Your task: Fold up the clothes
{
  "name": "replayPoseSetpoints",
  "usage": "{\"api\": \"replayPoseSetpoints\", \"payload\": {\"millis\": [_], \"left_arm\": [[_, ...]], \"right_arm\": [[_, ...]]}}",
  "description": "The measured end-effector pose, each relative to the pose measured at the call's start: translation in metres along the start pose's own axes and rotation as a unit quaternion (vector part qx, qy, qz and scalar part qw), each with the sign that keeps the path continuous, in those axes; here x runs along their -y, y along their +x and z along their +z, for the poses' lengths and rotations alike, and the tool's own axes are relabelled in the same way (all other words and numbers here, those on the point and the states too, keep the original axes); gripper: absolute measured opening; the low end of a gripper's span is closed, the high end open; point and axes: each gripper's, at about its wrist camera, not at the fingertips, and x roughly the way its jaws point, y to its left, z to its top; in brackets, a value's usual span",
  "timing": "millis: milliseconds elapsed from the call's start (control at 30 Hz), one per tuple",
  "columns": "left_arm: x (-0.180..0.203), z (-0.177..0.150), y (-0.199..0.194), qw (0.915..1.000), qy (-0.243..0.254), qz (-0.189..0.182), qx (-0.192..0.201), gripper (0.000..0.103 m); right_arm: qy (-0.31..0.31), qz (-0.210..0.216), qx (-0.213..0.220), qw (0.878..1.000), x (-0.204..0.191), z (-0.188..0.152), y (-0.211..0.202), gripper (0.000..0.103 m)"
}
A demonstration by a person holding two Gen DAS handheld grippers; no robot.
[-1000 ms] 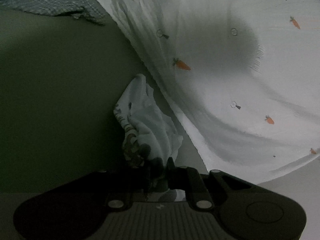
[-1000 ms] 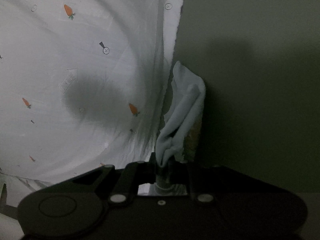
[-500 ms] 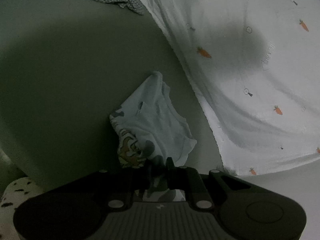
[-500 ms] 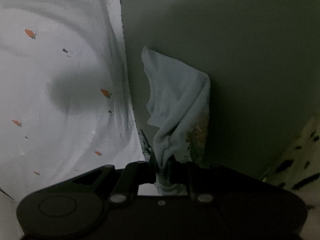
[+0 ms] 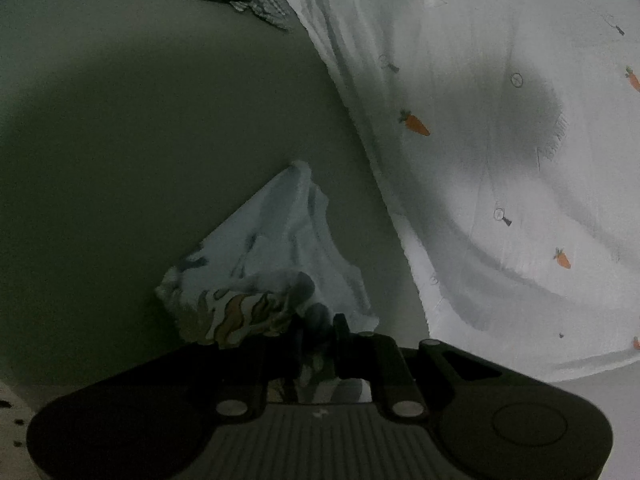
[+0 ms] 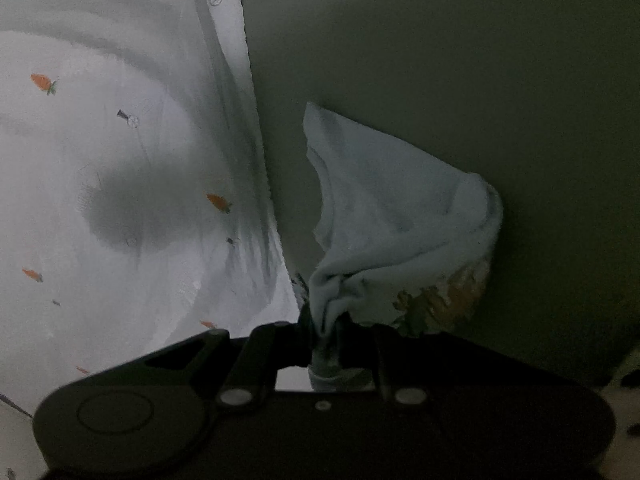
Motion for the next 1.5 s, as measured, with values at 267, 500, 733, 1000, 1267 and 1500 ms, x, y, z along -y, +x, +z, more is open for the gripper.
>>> {"api": "replayPoseSetpoints", "payload": {"millis": [267,500,733,1000,1267,1500], "left_arm": [[0.018,0.043,0.063,0.9998,-0.012,-0.004,-0.015,0.015],[0.026,0.081,0.132,0.9992,-0.015,0.023,-0.03,0.015],[0.023,0.114,0.2,0.9972,-0.015,0.059,-0.044,0.017],[0.042,0.132,0.215,0.9889,0.11,0.096,-0.027,0.037],[0.071,0.131,0.217,0.9312,0.303,0.202,-0.014,0.054],[0.074,0.112,0.219,0.8773,0.392,0.273,-0.049,0.06]], "right_arm": [[0.009,-0.002,0.016,1.0,-0.029,0.045,0.055,0.011],[0.017,-0.029,0.035,0.999,-0.053,0.089,0.111,0.011],[0.041,-0.069,0.04,0.996,-0.05,0.136,0.165,0.013],[-0.043,-0.127,0.047,0.99,-0.061,0.146,0.183,0.019],[-0.363,-0.259,0.042,0.894,-0.117,0.097,0.213,0.018],[-0.499,-0.302,0.036,0.812,-0.128,0.066,0.225,0.017]]}}
